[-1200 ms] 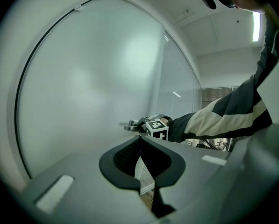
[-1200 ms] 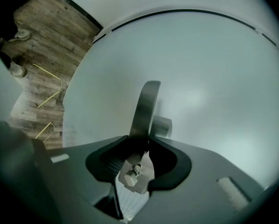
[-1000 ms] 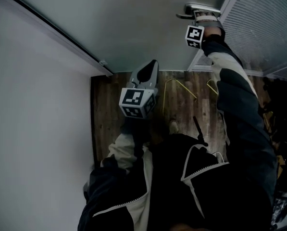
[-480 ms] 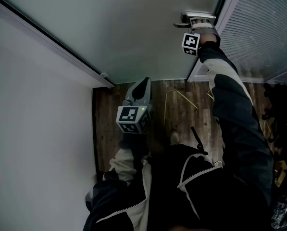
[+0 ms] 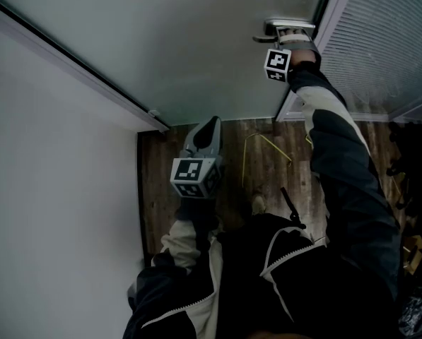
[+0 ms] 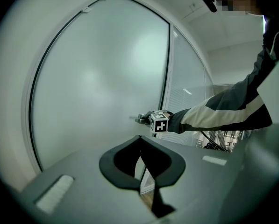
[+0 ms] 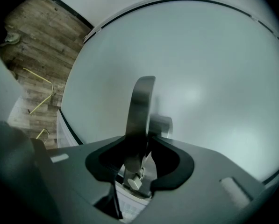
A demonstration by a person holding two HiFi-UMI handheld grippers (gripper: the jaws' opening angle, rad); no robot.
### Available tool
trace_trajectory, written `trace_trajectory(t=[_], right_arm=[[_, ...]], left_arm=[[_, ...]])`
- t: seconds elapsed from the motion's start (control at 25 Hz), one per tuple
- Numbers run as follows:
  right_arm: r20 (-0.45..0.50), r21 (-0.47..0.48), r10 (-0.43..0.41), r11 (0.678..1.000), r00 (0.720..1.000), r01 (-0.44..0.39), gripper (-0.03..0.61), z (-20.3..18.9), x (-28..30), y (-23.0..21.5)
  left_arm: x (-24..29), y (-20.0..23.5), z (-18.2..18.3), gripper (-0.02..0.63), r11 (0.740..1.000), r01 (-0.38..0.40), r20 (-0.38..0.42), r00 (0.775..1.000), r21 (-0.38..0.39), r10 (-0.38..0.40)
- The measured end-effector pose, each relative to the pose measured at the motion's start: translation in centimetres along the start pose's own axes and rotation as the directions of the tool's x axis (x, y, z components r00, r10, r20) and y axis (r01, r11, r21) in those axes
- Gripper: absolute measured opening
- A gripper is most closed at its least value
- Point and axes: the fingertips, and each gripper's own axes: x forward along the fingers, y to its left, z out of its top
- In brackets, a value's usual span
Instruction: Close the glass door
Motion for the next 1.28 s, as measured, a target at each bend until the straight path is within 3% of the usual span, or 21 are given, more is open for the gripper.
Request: trace_trajectory(t=[0.12,0.2,0.24,0.28,0.32,0.4,0.44,0.52,0.56,0.6,0.84,0.88,0.96,1.28], right_arm=[[0.025,0.090,0.048,0.995,0.999,-0.050,0.217,0.1,-0.7,0.9],[0.064,0.220,0.052,0.973,0.997,-0.065,0.224,0.3,-2.2,1.1],[0.093,0.317,0.045,0.946,0.995,-0.072,0.224,0.3,-3.5,1.1],[0.133,0.432,0.034,0.898,0.991,-0.088,0.203,0.4,-5.1,1.1],[0.181,0.551,0.022,0.826,0.983,-0.120,0.169,0.4,-7.1,1.3],[0.281,0.740,0.001,0.637,0.960,-0.217,0.080,0.5,-11.8,2.1],[0.327,0.801,-0.015,0.535,0.945,-0.268,0.021,0.5,-14.3,2.5],[0.395,0.871,-0.061,0.342,0.917,-0.352,0.005,0.7,-18.9,3.2],[0.412,0.888,-0.088,0.262,0.907,-0.378,0.005,0.7,-20.9,3.4],[0.416,0.899,-0.111,0.199,0.902,-0.390,0.005,0.5,-22.6,3.5],[0.379,0.916,-0.189,-0.066,0.906,-0.397,0.003,-1.3,-30.1,5.4],[0.374,0.913,-0.194,-0.097,0.907,-0.397,0.003,-1.5,-31.1,5.6],[0.358,0.915,-0.191,-0.122,0.914,-0.384,0.002,-2.0,-32.3,6.0],[0.305,0.934,-0.154,-0.144,0.940,-0.327,0.002,-2.8,-32.7,7.4]], left_arm=[[-0.2,0.1,-0.5,0.002,1.000,0.007,-0.001,1.000,-0.003,-0.007],[0.0,0.5,-0.5,0.002,1.000,0.008,0.002,1.000,-0.006,-0.008],[0.1,0.7,-0.4,0.002,1.000,0.009,0.004,1.000,-0.006,-0.009],[0.3,0.9,-0.1,0.002,1.000,0.010,0.007,1.000,-0.006,-0.010],[0.5,0.9,0.2,0.002,1.000,0.012,0.012,1.000,-0.004,-0.012],[1.1,0.7,1.1,0.002,1.000,0.020,0.032,0.999,0.013,-0.021],[1.5,0.6,1.5,0.002,0.999,0.026,0.039,0.999,0.023,-0.027],[2.2,0.4,2.1,0.002,0.999,0.043,0.039,0.998,0.031,-0.045],[2.7,0.3,2.4,0.002,0.998,0.054,0.039,0.998,0.033,-0.055],[3.2,0.2,2.7,0.002,0.997,0.065,0.040,0.997,0.040,-0.067],[4.3,-2.1,2.2,0.002,0.991,0.126,0.029,0.991,0.055,-0.127],[4.3,-2.6,2.1,0.002,0.989,0.135,0.028,0.990,0.054,-0.137],[4.4,-3.7,2.1,0.002,0.986,0.158,0.026,0.987,0.052,-0.159],[4.0,-5.3,1.9,0.002,0.978,0.196,0.007,0.980,0.073,-0.197]])
